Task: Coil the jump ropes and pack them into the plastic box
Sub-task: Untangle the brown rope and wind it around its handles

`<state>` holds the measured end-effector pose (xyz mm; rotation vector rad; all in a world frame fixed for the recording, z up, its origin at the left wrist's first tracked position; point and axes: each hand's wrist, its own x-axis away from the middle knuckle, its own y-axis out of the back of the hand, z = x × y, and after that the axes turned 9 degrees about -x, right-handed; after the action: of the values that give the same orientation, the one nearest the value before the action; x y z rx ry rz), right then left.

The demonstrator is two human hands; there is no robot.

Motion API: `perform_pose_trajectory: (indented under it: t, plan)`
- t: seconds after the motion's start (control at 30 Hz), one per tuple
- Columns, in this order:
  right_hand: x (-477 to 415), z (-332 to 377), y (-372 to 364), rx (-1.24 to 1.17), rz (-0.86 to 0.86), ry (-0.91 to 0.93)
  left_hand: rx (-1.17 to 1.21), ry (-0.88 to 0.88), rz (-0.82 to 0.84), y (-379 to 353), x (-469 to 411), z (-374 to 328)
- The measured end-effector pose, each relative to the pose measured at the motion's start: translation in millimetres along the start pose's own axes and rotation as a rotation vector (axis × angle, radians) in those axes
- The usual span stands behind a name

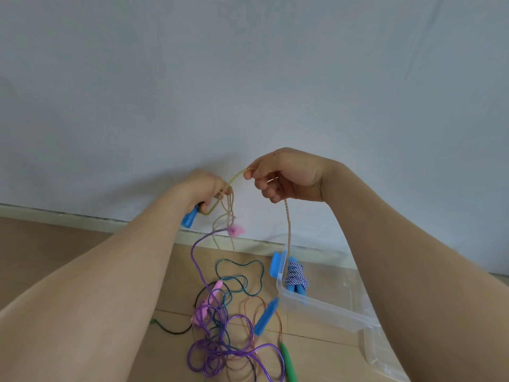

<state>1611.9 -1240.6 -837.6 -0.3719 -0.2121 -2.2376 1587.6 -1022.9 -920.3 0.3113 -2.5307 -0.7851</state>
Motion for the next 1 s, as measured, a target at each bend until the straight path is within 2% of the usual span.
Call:
perform_pose_trajectory:
  t: [0.13,0.3,0.43,0.5,0.57,0.6,0.7,0.77,0.87,1.0]
  plan:
    - [-2,-7,4,-0.064,-0.016,-0.073,0.194,-0.146,0.047,6,11,-7]
    - [-4,-16,15,0.044,-0.148,-0.145,0.518,-0.252,0.358,11,17,-21]
    - [-4,-19,21,0.156,-0.208,-0.130,0.372,-0.281,0.482,1,24,-26]
    - [-2,-18,21,0.188,-0.152,-0.178,0.276,-0.267,0.474,-4,27,-29]
    - [1,-18,18,0.175,-0.084,-0.222,0.199,-0.176,0.443,-8,27,-28]
    - [2,-18,18,0.159,-0.069,-0.233,0.104,-0.133,0.416,-9,26,-26]
    - [5,-17,16,0.100,-0.026,-0.247,-0.387,-0.033,0.323,-10,20,-15]
    - [4,-16,14,0.064,-0.005,-0.260,-0.516,0.019,0.251,-7,16,-10]
    - [2,-11,9,-0.046,-0.050,-0.237,-0.388,0.048,0.093,-3,6,-11]
    - [0,-2,7,-0.479,-0.156,-0.080,0.072,-0.056,0.028,-4,8,-27]
